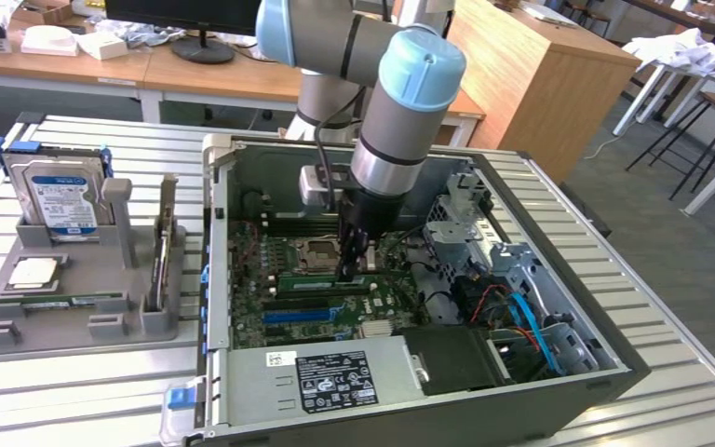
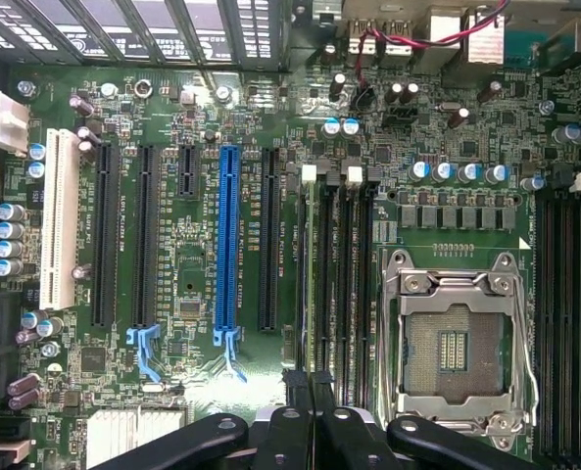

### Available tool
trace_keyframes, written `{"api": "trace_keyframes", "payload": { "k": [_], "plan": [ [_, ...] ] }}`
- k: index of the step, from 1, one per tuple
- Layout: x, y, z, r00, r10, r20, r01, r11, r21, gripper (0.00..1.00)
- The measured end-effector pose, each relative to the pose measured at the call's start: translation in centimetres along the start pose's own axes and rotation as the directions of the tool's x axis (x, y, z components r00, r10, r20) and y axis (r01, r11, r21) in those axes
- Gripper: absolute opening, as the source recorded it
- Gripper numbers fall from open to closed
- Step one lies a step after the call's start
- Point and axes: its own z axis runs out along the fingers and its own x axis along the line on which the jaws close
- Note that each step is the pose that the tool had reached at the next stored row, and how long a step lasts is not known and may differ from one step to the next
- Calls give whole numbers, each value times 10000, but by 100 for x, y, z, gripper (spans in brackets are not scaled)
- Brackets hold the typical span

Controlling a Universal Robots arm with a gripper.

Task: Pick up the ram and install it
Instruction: 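Insert the ram into the slot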

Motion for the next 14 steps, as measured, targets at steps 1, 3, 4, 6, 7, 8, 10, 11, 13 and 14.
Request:
{"api": "trace_keyframes", "payload": {
  "k": [1,3,4,6,7,8,10,11,13,14],
  "plan": [
    [0,0,2,10000,0,0,0,10000,1,11],
    [0,0,5,10000,0,1,0,10000,3,11],
    [0,0,6,10000,0,0,0,10000,3,11],
    [0,0,6,10000,0,-1,0,10000,2,11],
    [0,0,7,10000,0,0,0,10000,3,11],
    [0,0,10,10000,0,2,0,10000,3,11],
    [0,-1,16,10000,0,2,0,10000,4,11],
    [0,-1,18,10000,0,0,0,10000,3,11],
    [1,-1,21,10000,0,-1,0,10000,2,11],
    [1,-1,22,10000,0,-2,0,10000,2,11]
  ]
}}
